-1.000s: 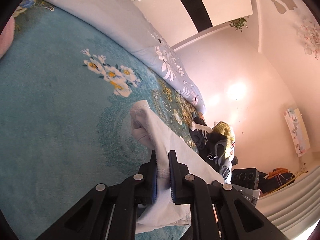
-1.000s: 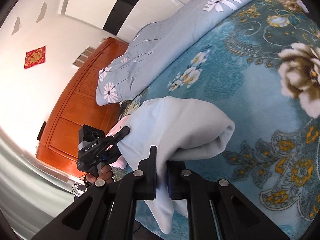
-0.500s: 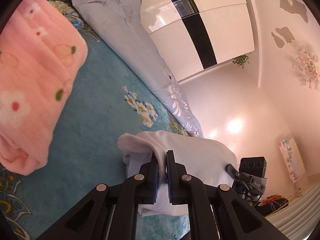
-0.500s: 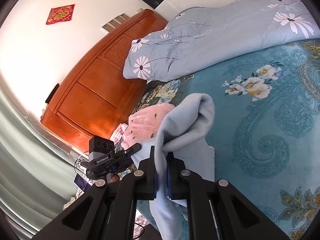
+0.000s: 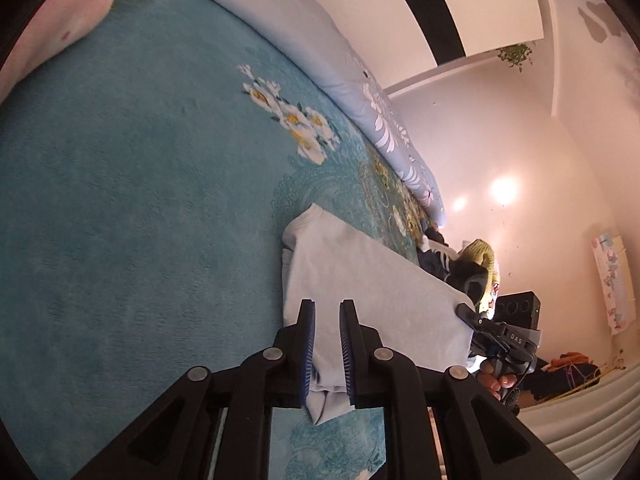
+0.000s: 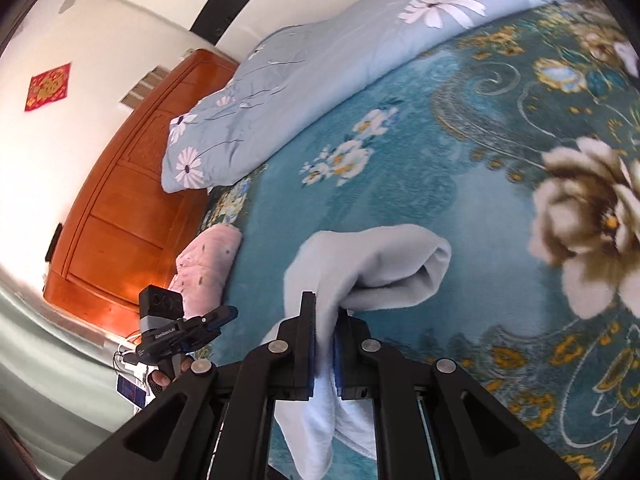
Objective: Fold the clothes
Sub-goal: 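Lift the folded shirt off the bedspread with both grippers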
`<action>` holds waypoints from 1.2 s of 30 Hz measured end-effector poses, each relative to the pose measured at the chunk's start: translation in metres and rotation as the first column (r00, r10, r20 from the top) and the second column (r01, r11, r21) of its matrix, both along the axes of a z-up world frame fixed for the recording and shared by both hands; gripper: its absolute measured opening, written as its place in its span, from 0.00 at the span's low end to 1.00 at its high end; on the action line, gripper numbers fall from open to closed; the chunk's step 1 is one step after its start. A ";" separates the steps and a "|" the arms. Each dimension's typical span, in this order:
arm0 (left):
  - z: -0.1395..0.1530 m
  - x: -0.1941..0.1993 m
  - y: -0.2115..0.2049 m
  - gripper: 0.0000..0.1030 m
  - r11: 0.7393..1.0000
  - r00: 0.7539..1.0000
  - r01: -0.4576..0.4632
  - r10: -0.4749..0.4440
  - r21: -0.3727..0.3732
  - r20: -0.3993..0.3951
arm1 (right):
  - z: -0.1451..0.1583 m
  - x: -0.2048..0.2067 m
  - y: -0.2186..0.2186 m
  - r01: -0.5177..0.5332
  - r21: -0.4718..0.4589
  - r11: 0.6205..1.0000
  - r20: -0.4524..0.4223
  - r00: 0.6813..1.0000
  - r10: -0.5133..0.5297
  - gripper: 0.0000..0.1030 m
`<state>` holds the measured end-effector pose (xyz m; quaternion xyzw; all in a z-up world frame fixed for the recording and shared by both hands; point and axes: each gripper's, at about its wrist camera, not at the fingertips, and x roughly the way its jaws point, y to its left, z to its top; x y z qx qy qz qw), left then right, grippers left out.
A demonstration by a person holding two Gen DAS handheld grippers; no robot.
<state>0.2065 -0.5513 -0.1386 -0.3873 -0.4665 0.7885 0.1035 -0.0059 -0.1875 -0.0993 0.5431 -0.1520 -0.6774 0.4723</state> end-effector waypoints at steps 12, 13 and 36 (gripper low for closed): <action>-0.026 -0.051 0.041 0.43 0.980 0.983 0.044 -0.008 -0.196 0.184 | -0.062 -0.026 0.055 0.067 -0.096 0.993 0.158 0.986 -0.052 0.07; -0.026 -0.051 0.042 0.44 0.984 0.985 0.052 -0.022 -0.171 0.173 | -0.064 -0.027 0.055 0.060 -0.108 0.992 0.166 0.985 -0.041 0.07; -0.040 -0.068 0.052 0.12 0.996 0.997 0.042 -0.046 0.074 0.063 | -0.069 -0.014 0.035 -0.035 -0.167 0.985 0.148 0.987 0.060 0.07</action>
